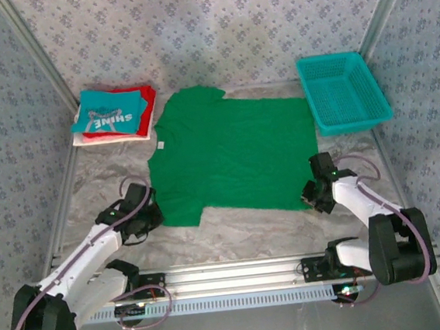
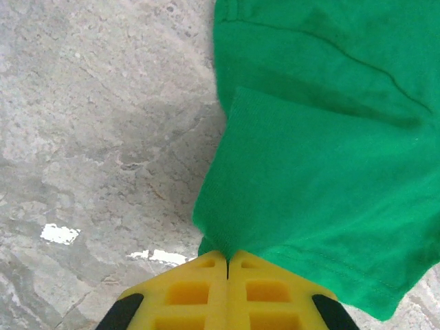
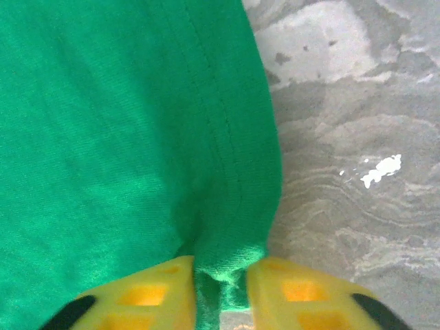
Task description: Fold and stack the t-shirts
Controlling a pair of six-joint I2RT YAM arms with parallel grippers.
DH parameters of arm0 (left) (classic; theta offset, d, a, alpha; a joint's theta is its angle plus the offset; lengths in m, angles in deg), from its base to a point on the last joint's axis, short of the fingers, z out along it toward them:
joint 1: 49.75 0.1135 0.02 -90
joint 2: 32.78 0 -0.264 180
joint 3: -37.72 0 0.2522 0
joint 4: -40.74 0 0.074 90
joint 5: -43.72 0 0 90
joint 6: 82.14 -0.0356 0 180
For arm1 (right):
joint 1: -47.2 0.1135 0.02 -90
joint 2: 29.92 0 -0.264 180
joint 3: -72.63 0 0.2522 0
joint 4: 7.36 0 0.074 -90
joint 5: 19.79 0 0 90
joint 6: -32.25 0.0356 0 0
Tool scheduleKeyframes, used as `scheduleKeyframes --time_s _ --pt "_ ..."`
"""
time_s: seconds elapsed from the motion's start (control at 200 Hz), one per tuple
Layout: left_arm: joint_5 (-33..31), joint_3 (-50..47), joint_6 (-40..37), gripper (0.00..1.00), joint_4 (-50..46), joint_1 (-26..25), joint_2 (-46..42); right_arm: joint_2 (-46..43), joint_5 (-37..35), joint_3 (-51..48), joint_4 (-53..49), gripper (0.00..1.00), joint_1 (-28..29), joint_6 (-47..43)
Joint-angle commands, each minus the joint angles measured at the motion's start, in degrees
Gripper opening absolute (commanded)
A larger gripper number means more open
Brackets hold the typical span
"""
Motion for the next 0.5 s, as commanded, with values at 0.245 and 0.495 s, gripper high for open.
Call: scheduleKeyframes --time_s 0.245,0.495 --pt "-0.11 0.48 0.41 0.00 -1.25 0.29 -8.04 -5.77 0.67 -1.04 -3.80 0.00 -0.31 2.04" --pt "-1.07 1.67 1.69 0.00 -5.28 -0.47 -17.63 -15.94 0.13 0.25 -11.01 0.00 -0.57 3.25"
